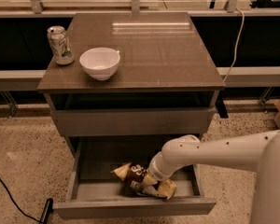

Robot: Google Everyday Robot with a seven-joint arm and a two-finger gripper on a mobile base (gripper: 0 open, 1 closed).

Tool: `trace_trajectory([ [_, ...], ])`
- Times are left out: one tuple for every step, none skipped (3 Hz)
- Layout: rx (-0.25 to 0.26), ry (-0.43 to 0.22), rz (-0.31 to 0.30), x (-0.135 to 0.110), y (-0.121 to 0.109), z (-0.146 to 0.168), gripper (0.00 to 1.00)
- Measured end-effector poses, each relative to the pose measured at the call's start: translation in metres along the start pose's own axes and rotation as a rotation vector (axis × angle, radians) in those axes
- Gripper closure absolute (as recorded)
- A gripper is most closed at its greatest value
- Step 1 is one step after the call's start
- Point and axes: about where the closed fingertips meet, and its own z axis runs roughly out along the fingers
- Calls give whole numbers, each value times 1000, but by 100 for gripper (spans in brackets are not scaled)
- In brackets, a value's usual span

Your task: Pick brown chip bag from middle drawer and place on counter

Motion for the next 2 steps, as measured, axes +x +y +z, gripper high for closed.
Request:
trace_trajectory([
  [63, -132, -16, -36, -12, -80, 100],
  [64, -279, -59, -78, -4, -163, 100],
])
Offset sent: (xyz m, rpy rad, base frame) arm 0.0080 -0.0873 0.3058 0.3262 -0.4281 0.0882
